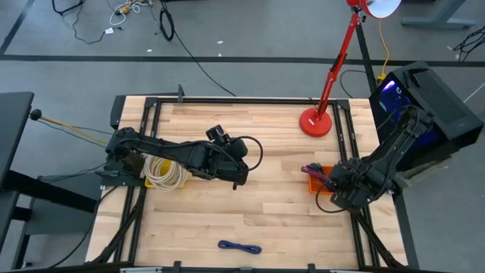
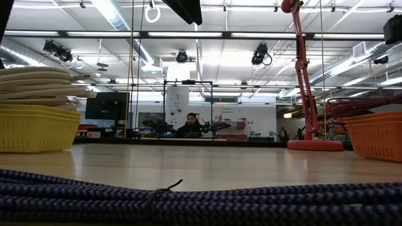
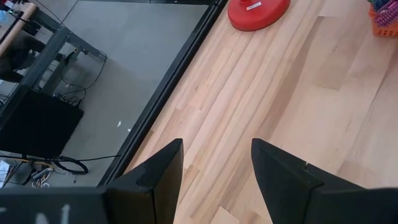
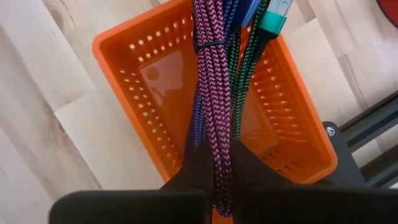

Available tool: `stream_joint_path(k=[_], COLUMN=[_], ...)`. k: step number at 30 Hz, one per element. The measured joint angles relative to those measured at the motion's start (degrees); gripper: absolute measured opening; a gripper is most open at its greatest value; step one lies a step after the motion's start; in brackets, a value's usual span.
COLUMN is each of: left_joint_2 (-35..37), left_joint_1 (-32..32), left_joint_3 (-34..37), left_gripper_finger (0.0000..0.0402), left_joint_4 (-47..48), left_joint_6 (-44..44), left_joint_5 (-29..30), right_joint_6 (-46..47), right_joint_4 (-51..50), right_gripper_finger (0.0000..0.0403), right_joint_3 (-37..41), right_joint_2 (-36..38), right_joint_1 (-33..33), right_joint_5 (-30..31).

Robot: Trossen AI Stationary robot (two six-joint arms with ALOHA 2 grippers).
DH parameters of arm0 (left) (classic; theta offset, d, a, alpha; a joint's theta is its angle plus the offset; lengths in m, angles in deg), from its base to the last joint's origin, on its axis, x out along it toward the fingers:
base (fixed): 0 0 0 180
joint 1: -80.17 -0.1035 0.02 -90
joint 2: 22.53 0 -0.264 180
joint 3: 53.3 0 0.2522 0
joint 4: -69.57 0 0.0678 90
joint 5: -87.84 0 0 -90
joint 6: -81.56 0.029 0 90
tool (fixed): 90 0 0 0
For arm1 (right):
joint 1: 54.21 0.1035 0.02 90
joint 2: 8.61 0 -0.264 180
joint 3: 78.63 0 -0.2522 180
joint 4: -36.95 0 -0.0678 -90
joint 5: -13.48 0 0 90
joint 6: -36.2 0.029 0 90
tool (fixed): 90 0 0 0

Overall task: Pick & Place USB Port
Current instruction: Put the red charger cable into the orange basket

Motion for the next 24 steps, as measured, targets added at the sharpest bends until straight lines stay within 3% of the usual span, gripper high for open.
stream_joint_path(k=[24], left_joint_2=[0.0], left_joint_1=[0.0], left_joint_3=[0.0], left_gripper_finger=[0.0195], left_joint_4=[0.0], left_joint_6=[0.0], left_joint_5=[-0.3], right_joint_6=[-1.7], right_joint_4=[0.1], right_gripper_finger=[0.0012], right_joint_3=[0.0], right_joint_2=[-6.9], right_joint_1=[5.3], right_joint_5=[-1.5])
